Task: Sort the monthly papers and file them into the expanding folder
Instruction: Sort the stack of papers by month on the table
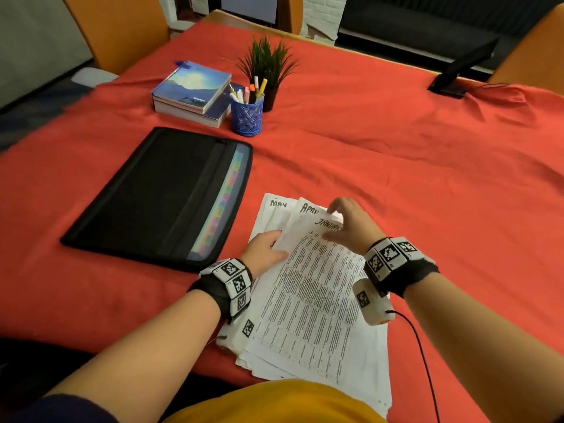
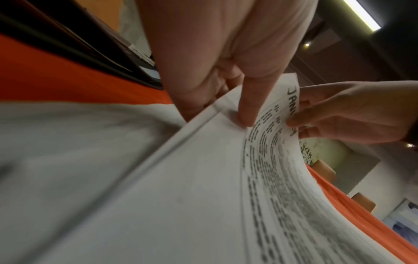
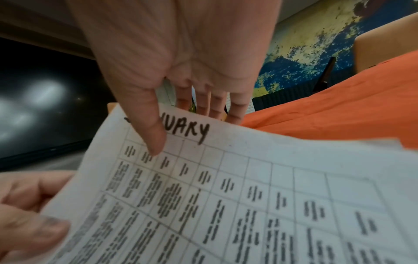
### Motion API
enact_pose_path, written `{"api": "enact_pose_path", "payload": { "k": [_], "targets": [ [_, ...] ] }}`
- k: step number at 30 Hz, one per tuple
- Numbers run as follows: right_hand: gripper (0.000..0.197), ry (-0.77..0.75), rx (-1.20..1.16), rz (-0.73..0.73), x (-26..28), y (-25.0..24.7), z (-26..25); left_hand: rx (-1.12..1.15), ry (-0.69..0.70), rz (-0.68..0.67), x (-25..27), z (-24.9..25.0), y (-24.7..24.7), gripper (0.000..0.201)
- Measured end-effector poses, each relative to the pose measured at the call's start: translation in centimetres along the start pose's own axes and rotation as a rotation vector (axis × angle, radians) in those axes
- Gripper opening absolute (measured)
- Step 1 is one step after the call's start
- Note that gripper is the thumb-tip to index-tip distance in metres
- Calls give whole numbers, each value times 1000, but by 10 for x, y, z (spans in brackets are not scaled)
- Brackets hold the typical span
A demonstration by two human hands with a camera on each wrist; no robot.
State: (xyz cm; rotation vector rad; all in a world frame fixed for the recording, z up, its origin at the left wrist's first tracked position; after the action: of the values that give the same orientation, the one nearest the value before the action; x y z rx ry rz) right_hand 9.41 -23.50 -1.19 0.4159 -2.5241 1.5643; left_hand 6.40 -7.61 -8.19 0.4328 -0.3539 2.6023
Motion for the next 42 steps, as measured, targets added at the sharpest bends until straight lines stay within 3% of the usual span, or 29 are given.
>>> {"api": "enact_pose_path", "payload": {
  "k": [2, 3, 4, 7, 12, 17, 20, 21, 27, 30, 33, 38, 42],
  "targets": [
    [70, 2, -52, -32, -1, 1, 2, -66, 36, -10, 0, 1, 0, 26],
    [74, 10, -15, -77, -1, 4, 4, -88, 38, -29, -2, -1, 0, 25],
    [68, 13, 75, -120, 0, 7, 5, -103, 35, -63, -2, 0, 1, 25],
    [27, -58, 360, -164, 6, 12, 0, -81, 45, -97, -3, 6, -7, 34],
    [3, -334, 218, -24, 25, 29, -8, -39, -61, 201, -17, 3, -48, 42],
    [7, -338, 143, 71, 36, 38, -7, -128, -202, 202, -35, -12, -48, 52],
    [11, -269, 139, 131, 34, 29, -3, -23, -74, 182, -36, 1, -44, 19],
    [13, -264, 151, 140, 32, 25, -3, 29, -50, 150, -34, 5, -41, 17],
    [14, -258, 171, 3, 15, 27, -1, 14, -97, -7, -29, 3, -28, 37],
    [22, -297, 141, 39, 19, 26, -5, -14, -69, 103, -27, 7, -40, 23],
    [19, -343, 104, 92, 28, 25, -10, -130, -130, 243, -28, -4, -55, 38],
    [23, -316, 86, 105, 38, 28, -6, -29, -185, 205, -31, -19, -45, 48],
    [21, -312, 79, 99, 39, 28, -5, -202, -156, 269, -31, -12, -51, 32]
  ]
}}
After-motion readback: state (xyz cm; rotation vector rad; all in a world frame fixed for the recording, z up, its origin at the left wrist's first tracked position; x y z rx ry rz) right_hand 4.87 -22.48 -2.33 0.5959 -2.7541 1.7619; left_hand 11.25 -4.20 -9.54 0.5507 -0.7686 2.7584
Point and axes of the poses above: each hand's wrist, its own x-axis away from the middle knuckle, its own y-axis out of the palm, z = x × y, the point moved 9 cm from there along -x, towards the middle knuckle, and after that the axes turned 6 degrees about -z, right-handed, at the moved point
